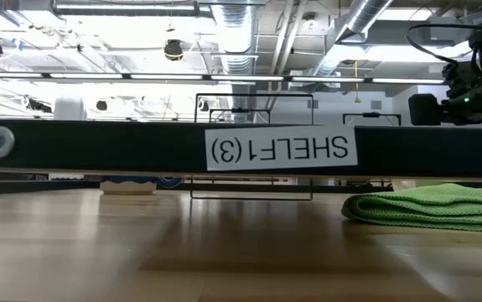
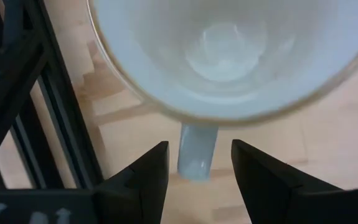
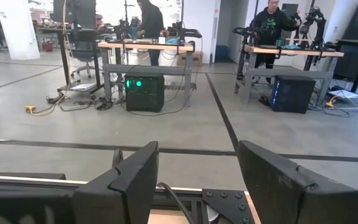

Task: Stack small to large cups/mugs on shelf
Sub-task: Put the yellow mug on the shelf

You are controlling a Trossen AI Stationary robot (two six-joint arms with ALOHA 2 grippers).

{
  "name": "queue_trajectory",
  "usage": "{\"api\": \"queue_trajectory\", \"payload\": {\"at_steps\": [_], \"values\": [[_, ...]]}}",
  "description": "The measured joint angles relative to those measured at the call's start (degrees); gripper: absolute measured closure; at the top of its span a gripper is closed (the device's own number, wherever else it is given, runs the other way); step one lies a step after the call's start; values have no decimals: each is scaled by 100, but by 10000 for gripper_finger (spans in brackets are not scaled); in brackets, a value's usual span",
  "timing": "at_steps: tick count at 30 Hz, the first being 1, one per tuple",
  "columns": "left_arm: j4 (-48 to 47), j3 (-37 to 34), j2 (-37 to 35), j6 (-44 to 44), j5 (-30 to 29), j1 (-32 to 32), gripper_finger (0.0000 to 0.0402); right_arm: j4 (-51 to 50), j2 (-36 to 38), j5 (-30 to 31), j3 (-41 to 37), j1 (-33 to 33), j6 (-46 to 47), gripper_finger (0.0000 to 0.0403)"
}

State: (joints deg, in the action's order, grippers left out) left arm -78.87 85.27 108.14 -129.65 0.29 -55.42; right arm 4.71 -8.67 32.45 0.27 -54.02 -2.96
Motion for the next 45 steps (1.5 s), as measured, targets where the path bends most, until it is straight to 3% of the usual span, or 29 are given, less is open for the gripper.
{"api": "queue_trajectory", "payload": {"at_steps": [19,24,32,45], "values": [[-256,-22,76,-2,-252,-57,239,-8,0,-9,1,-1,1,158],[-289,-22,76,46,-273,-55,271,-7,0,-9,2,0,0,158],[-300,-26,76,115,-263,-52,359,-7,0,-17,1,0,0,158],[-298,-26,76,359,-514,27,351,-7,0,-17,2,0,2,158]]}}
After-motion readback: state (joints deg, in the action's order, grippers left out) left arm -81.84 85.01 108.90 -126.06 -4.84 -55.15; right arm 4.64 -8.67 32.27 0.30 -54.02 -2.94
